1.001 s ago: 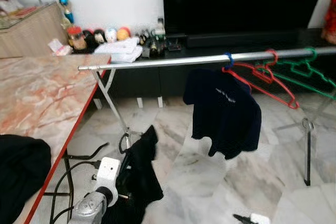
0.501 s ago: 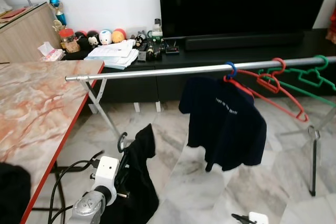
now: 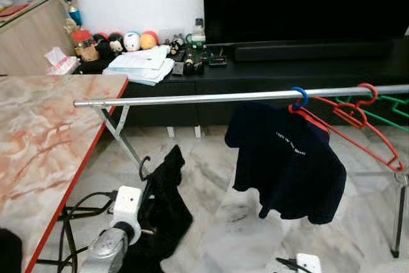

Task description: Hang hanger

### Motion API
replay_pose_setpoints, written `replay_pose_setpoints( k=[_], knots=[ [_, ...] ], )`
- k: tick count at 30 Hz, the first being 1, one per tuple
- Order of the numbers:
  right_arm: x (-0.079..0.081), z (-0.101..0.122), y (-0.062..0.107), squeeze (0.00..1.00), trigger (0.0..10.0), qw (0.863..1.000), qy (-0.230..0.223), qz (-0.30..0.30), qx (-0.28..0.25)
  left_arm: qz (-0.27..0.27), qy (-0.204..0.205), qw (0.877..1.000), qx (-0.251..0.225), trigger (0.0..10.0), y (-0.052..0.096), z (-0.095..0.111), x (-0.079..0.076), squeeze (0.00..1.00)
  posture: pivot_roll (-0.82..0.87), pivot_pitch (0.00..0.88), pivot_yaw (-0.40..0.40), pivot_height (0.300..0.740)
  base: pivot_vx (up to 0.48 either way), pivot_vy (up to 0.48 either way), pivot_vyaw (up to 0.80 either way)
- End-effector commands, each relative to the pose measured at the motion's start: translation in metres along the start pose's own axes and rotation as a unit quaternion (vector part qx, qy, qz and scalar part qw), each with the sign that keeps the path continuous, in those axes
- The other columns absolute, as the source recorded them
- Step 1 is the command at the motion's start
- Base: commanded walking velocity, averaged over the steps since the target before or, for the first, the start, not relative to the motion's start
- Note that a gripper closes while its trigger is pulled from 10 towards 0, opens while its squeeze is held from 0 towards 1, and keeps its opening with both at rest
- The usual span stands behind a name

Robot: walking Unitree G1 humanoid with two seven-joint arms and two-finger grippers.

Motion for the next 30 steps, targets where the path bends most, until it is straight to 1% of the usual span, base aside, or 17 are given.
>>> replay_pose_setpoints(
  k=[1,5,8,9,10,11,16,24,28,30],
  knots=[
    [0.008,-0.011,0.001,0.00,10.0,1.000,0.000,0.009,0.015,0.023,-0.005,1.000,0.013,10.0,0.006,-0.009,0.016,0.00,-0.02,0.066,0.069,0.740,0.000,0.000,0.00],
    [0.009,-0.011,0.001,0.00,10.0,1.000,0.002,0.010,0.015,0.033,-0.006,0.999,0.013,10.0,0.007,-0.010,0.021,0.00,-0.03,0.062,0.069,0.740,0.000,0.000,0.00],
    [0.009,-0.011,0.001,0.00,10.0,1.000,0.003,0.010,0.015,0.057,-0.001,0.998,0.006,10.0,0.010,-0.008,0.030,0.00,-0.03,0.059,0.069,0.740,0.000,0.000,0.00],
    [0.009,-0.011,0.001,0.00,10.0,1.000,0.003,0.010,0.015,0.057,-0.001,0.998,0.006,10.0,0.010,-0.008,0.030,0.00,-0.03,0.059,0.069,0.740,0.000,0.000,0.00],
    [0.008,-0.011,0.001,0.00,10.0,1.000,0.003,0.010,0.015,0.070,-0.006,0.998,0.005,10.0,0.013,-0.008,0.036,0.00,-0.03,0.051,0.072,0.740,0.000,0.000,0.00],
    [0.008,-0.012,0.001,0.00,10.0,1.000,0.003,0.009,0.015,0.075,-0.008,0.997,0.005,10.0,0.015,-0.009,0.040,0.00,-0.03,0.049,0.073,0.740,0.000,0.000,0.00],
    [0.008,-0.012,0.001,0.00,10.0,1.000,0.006,0.009,0.016,0.093,-0.028,0.995,-0.001,10.0,0.022,-0.007,0.052,0.00,-0.03,0.039,0.070,0.740,0.000,0.000,0.00],
    [0.007,-0.014,0.001,0.00,10.0,1.000,0.010,0.011,0.018,0.104,-0.028,0.994,0.006,10.0,0.026,-0.013,0.053,0.00,-0.03,0.032,0.067,0.740,0.000,0.000,0.00],
    [0.007,-0.015,0.002,0.00,10.0,1.000,0.013,0.012,0.019,0.104,-0.030,0.994,0.004,10.0,0.025,-0.011,0.050,0.00,-0.03,0.029,0.067,0.740,0.000,-0.289,0.00],
    [0.008,-0.015,0.002,0.00,10.0,0.999,0.021,0.018,0.019,0.104,-0.031,0.994,0.003,10.0,0.023,-0.009,0.049,0.00,-0.03,0.026,0.067,0.740,0.000,-0.369,0.00]
  ],
)
Point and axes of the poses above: a point about 5 cm out from each wrist's last joint towards the gripper, its own y axis pointing back from the gripper into the wrist, its own z axis along the axis of the wrist's last joint, x = y × z, the point moved 6 cm from there along -y, pointing out of the wrist towards the gripper, and after that the axes turned 11 degrees about -y, right-handed, at the moved point
